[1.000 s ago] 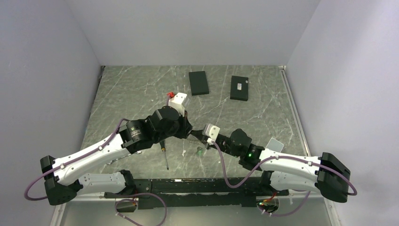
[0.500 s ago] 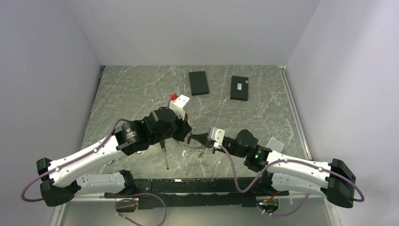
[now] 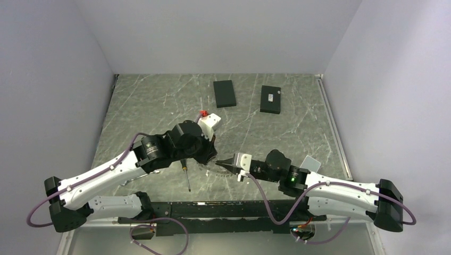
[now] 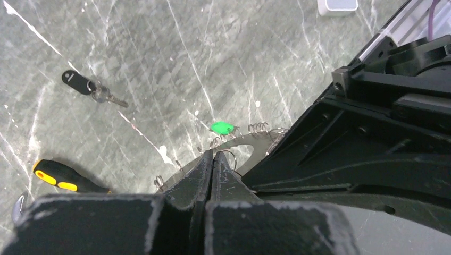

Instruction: Put the keys on the keyring

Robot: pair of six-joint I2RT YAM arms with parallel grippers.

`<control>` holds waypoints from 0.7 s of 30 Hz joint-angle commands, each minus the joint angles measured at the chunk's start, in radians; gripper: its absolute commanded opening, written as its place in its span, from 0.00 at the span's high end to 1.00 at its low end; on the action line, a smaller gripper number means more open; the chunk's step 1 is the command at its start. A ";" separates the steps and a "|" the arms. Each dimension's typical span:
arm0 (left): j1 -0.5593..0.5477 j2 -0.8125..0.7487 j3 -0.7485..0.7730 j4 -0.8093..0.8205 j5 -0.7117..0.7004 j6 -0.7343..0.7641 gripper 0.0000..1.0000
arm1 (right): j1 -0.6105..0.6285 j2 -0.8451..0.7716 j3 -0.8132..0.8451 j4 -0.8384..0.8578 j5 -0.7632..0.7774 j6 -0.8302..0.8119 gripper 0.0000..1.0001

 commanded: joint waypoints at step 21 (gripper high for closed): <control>0.059 0.071 0.066 -0.106 0.262 0.075 0.91 | 0.103 -0.047 0.034 0.108 0.088 -0.119 1.00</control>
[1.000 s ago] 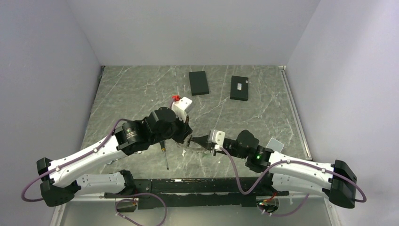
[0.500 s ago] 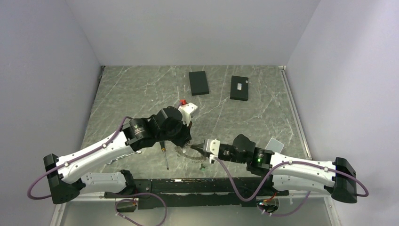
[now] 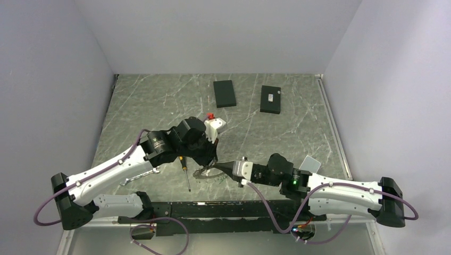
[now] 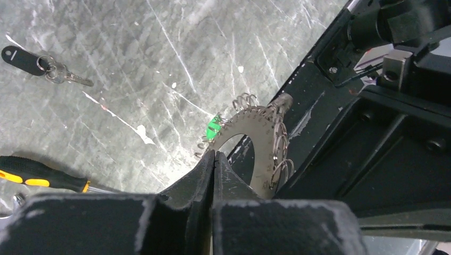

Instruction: Put the keys on the keyring

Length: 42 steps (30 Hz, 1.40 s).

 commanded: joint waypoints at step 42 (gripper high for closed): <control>0.045 -0.120 0.077 -0.069 0.198 0.174 0.93 | 0.010 -0.078 0.026 0.044 -0.026 0.064 1.00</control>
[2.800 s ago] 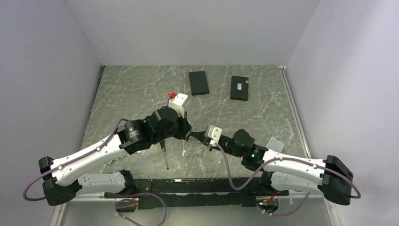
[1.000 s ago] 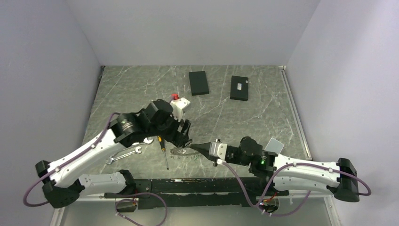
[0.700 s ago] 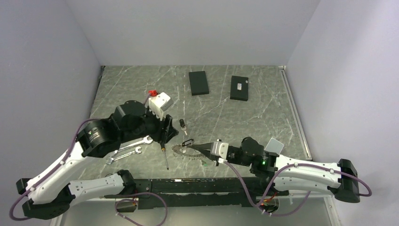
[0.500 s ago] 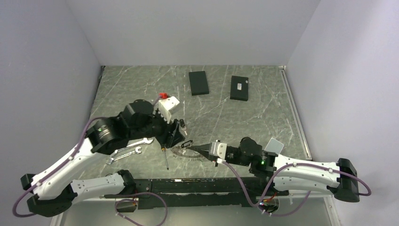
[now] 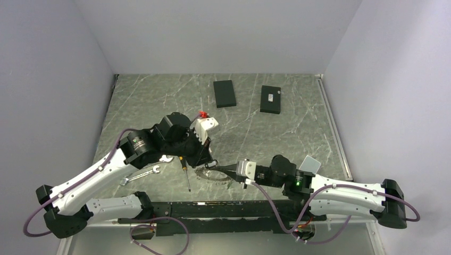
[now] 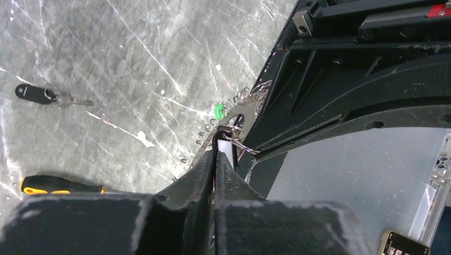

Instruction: Put the keys on the keyring

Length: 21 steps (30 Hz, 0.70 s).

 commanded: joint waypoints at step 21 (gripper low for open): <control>0.051 -0.006 -0.055 0.087 -0.284 0.112 0.45 | 0.003 -0.065 0.031 0.108 -0.002 0.009 1.00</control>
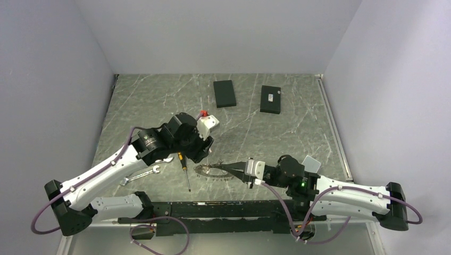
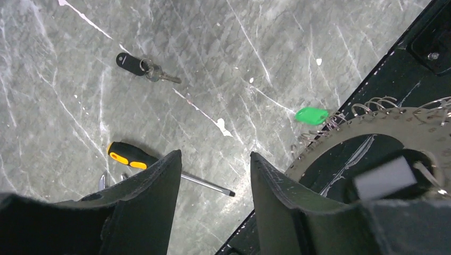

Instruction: Put the keys on the keyring

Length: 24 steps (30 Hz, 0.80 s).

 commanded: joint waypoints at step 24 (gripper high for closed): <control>0.011 0.021 0.185 -0.059 0.073 -0.398 0.67 | 0.078 0.346 -0.035 0.420 0.406 -0.349 1.00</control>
